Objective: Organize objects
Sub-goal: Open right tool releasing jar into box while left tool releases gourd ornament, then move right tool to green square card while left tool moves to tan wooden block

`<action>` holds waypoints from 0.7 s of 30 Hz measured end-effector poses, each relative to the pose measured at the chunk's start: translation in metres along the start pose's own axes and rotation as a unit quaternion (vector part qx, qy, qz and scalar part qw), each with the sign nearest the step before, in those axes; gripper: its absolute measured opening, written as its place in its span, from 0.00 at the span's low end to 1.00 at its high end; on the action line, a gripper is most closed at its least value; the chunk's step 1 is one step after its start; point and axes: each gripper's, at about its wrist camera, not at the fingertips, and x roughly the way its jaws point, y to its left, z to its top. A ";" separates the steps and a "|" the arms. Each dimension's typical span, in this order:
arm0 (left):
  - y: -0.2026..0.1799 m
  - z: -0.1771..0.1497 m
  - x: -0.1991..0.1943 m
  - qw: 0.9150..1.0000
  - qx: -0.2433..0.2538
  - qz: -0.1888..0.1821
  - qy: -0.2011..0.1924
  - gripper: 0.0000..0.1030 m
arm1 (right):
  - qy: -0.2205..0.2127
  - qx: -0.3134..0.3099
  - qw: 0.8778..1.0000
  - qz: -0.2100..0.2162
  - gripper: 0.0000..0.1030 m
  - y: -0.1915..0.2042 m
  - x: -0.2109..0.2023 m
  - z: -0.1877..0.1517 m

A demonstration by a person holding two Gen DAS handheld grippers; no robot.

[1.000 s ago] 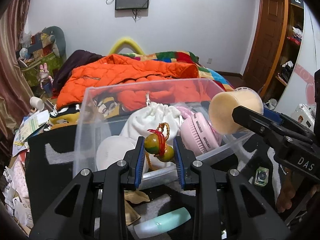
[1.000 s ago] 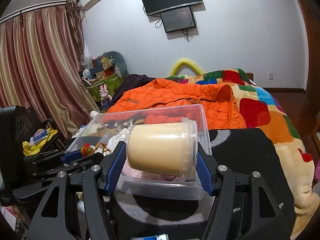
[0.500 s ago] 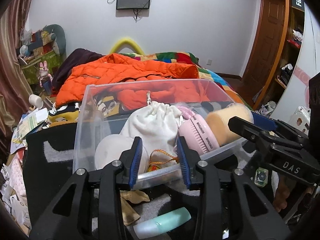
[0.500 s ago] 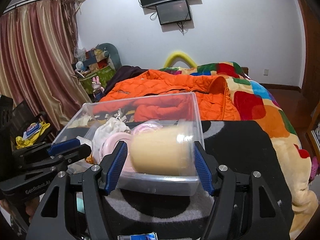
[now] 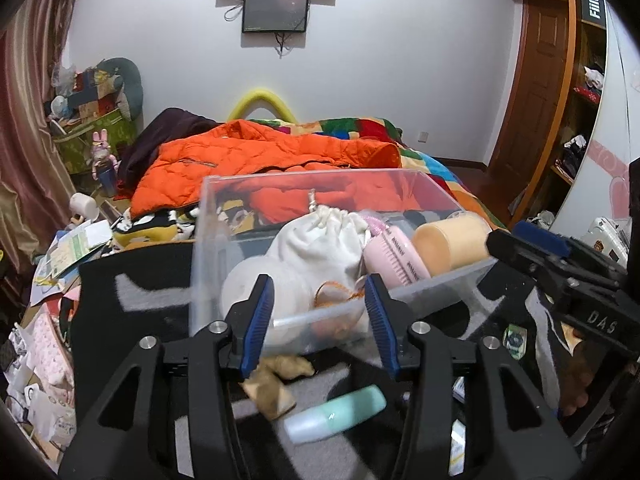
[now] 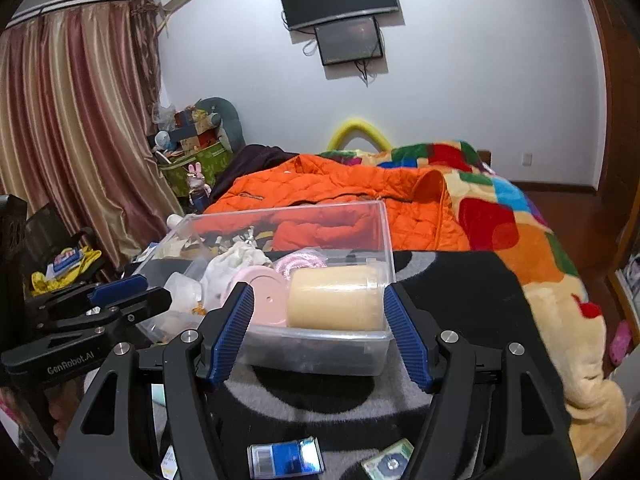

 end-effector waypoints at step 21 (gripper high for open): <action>0.042 -0.062 0.005 0.996 -0.062 0.029 0.064 0.56 | 0.052 -0.030 0.998 -0.037 0.67 -0.011 -0.033 -0.056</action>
